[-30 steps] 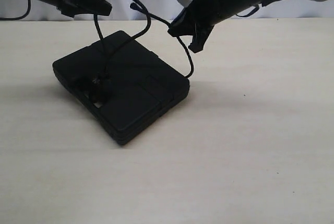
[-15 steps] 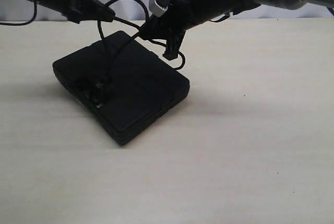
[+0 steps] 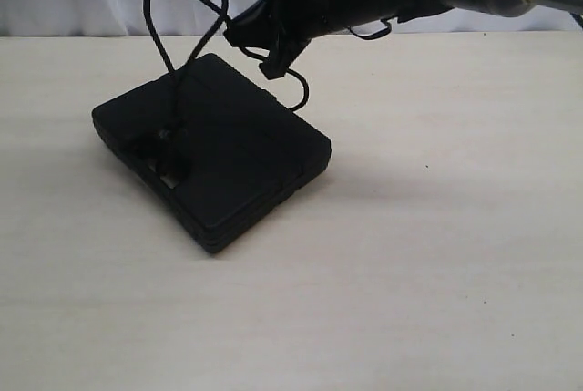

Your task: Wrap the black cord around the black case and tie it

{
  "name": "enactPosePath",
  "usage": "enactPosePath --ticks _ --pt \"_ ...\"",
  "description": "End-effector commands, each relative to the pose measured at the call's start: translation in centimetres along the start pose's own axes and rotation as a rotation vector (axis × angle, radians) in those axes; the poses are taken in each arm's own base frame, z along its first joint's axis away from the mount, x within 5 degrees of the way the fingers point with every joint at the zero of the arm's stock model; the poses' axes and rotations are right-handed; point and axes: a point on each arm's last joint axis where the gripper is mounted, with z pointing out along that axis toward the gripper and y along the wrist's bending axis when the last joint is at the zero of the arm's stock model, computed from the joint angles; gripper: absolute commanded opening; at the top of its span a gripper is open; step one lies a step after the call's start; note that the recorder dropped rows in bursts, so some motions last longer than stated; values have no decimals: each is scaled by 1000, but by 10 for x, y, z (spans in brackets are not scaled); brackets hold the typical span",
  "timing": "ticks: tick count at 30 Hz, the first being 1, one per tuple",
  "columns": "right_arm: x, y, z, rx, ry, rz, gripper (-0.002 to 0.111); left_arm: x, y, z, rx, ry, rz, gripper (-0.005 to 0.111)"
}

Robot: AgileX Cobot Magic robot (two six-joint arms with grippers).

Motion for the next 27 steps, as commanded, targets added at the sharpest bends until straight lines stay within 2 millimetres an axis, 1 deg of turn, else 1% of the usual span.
enactPosePath --ticks 1,5,10,16,20,22,24,27 --pt "-11 3 -3 -51 -95 99 4 -21 -18 -23 10 -25 26 52" --pt "-15 10 -4 -125 -135 117 4 -21 -21 -23 34 -19 -13 52" --pt "-15 11 -4 -134 -137 141 4 -19 -24 -24 75 -5 -11 52" --pt "-15 10 -4 -130 -134 169 4 -26 -29 -36 35 9 30 52" --pt "-15 10 -4 -130 -134 169 4 -32 -34 -47 16 -6 -34 52" --pt "-15 10 -4 -130 -134 169 4 -34 -35 -52 2 26 -96 52" --pt "-15 10 -4 -129 -136 171 4 -34 -38 -57 27 98 -134 52" --pt "-15 10 -4 -125 -137 172 4 -36 -38 -58 14 104 -202 52"
